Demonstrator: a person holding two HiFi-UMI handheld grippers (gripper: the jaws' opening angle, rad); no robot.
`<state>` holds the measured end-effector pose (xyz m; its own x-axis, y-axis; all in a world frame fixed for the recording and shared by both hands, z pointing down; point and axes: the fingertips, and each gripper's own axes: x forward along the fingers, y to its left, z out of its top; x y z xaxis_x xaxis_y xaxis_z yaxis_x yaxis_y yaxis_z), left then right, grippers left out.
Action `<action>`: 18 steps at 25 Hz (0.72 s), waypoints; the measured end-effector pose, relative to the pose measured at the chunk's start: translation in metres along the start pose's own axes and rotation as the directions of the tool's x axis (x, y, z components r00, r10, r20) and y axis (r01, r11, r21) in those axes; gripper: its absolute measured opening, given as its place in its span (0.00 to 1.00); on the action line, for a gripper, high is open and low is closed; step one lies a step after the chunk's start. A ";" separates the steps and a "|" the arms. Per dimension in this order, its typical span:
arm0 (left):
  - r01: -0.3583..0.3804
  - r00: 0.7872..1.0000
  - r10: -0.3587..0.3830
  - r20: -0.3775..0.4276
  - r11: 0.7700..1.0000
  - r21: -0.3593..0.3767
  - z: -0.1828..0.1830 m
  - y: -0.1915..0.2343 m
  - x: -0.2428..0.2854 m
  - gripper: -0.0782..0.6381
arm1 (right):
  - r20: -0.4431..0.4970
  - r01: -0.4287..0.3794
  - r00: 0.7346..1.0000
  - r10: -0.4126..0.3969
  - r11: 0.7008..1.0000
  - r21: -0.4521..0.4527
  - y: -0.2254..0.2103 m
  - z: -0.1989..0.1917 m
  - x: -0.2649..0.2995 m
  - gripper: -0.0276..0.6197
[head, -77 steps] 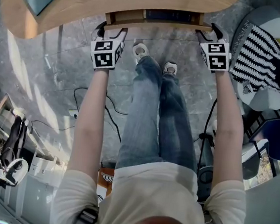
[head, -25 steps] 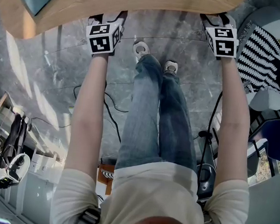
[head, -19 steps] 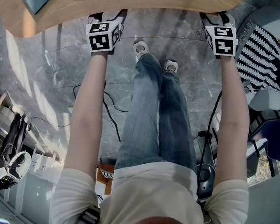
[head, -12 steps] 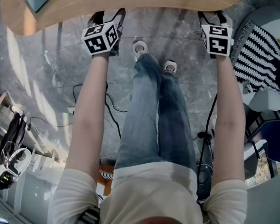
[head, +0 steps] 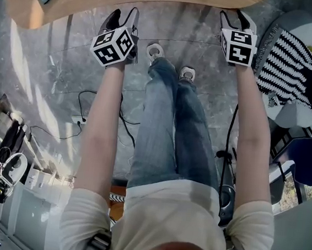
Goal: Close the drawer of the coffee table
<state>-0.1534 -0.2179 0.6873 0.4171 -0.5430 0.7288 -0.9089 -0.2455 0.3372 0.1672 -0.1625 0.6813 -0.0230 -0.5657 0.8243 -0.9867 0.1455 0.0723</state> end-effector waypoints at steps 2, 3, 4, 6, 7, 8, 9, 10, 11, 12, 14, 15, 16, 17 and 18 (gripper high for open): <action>0.004 1.000 -0.003 0.020 1.000 -0.008 0.000 -0.007 -0.006 0.43 | 0.022 -0.009 1.000 0.008 1.000 0.009 0.005 0.002 -0.007 0.34; 0.008 1.000 -0.008 0.029 1.000 -0.014 -0.001 -0.011 -0.010 0.43 | 0.031 -0.016 0.999 0.016 1.000 0.015 0.008 0.004 -0.010 0.32; 0.010 0.999 -0.009 0.039 1.000 -0.021 -0.001 -0.014 -0.013 0.43 | 0.038 -0.027 0.999 0.026 0.999 0.020 0.013 0.005 -0.013 0.29; 0.004 0.998 -0.001 0.060 0.999 -0.036 -0.003 -0.018 -0.021 0.39 | 0.055 -0.051 0.997 0.050 0.998 0.029 0.023 0.007 -0.019 0.27; -0.002 0.997 0.005 0.071 0.999 -0.046 -0.004 -0.020 -0.025 0.35 | 0.067 -0.061 0.996 0.058 0.998 0.031 0.027 0.008 -0.023 0.26; -0.004 0.997 0.008 0.082 0.999 -0.054 -0.004 -0.024 -0.029 0.32 | 0.081 -0.068 0.995 0.065 0.997 0.033 0.030 0.010 -0.027 0.24; -0.002 0.996 0.008 0.092 0.998 -0.062 -0.005 -0.028 -0.032 0.30 | 0.095 -0.073 0.993 0.070 0.997 0.035 0.033 0.012 -0.032 0.23; 0.003 0.995 0.004 0.102 0.998 -0.067 -0.005 -0.032 -0.036 0.27 | 0.110 -0.078 0.991 0.073 0.996 0.039 0.035 0.014 -0.037 0.20; 0.008 0.994 0.000 0.112 0.998 -0.069 -0.005 -0.036 -0.040 0.24 | 0.124 -0.082 0.989 0.075 0.996 0.046 0.038 0.015 -0.042 0.19; 0.011 0.993 -0.002 0.122 0.997 -0.071 -0.005 -0.040 -0.044 0.22 | 0.136 -0.084 0.988 0.076 0.995 0.053 0.041 0.016 -0.047 0.17; 0.012 0.990 -0.002 0.138 0.997 -0.071 -0.005 -0.048 -0.054 0.16 | 0.157 -0.088 0.985 0.077 0.994 0.066 0.046 0.016 -0.060 0.12; 0.012 0.989 -0.002 0.146 0.997 -0.070 -0.006 -0.052 -0.060 0.13 | 0.167 -0.091 0.983 0.078 0.993 0.072 0.049 0.015 -0.066 0.09; 0.015 0.988 -0.004 0.153 0.998 -0.068 -0.006 -0.057 -0.065 0.11 | 0.177 -0.093 0.981 0.078 0.993 0.078 0.051 0.015 -0.073 0.07; 0.020 0.987 -0.009 0.160 0.998 -0.065 -0.005 -0.062 -0.070 0.11 | 0.188 -0.096 0.979 0.078 0.992 0.085 0.052 0.016 -0.079 0.05; 0.025 0.986 -0.015 0.167 0.998 -0.058 -0.004 -0.067 -0.074 0.11 | 0.198 -0.099 0.977 0.079 0.991 0.091 0.054 0.017 -0.086 0.05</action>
<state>-0.1234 -0.1581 0.6125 0.4243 -0.6656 0.6139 -0.8962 -0.2119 0.3897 0.1130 -0.1195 0.6046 -0.1326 -0.7021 0.6996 -0.9901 0.1259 -0.0613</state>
